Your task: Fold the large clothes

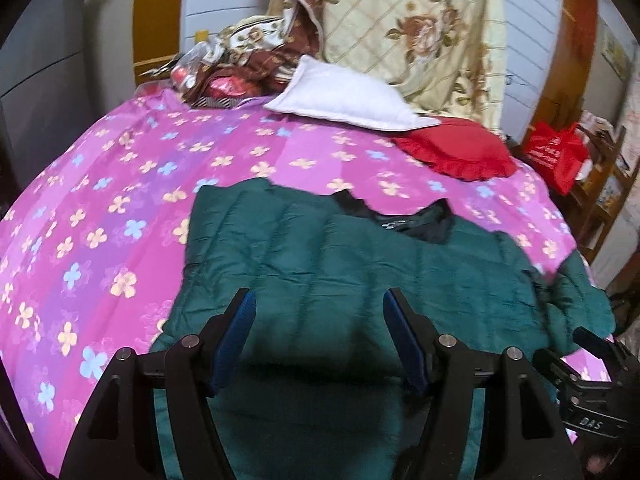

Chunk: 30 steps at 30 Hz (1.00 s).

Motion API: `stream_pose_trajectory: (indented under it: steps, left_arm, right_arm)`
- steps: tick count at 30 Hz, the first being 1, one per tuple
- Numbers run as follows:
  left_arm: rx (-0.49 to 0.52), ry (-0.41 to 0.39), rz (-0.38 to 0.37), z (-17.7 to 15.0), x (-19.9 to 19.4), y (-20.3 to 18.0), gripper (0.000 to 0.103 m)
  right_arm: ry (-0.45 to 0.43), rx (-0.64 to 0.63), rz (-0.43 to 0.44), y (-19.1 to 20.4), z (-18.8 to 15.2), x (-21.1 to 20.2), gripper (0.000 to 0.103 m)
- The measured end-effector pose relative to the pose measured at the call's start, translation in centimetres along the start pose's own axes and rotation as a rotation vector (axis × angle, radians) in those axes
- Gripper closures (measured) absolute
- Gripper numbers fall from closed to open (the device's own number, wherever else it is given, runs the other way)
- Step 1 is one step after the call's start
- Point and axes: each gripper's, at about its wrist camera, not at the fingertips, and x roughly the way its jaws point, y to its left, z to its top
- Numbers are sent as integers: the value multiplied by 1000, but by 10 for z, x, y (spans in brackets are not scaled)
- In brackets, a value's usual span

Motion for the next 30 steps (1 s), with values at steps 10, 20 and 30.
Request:
stream_pose_trajectory:
  steps: [10,20,30]
  left_arm:
    - [11,-5,-29,-4,-18,-23,59]
    - [-3,16,-42,-12,-16,-39,59]
    - [7,32,-42,-19,-11,-55,59]
  right_arm:
    - [-37,76,-44,-47,-1,-33,1]
    - [-37,185,-123,-117,-12,-40,1]
    - [-48,263,-175,-170,-19,-47,1]
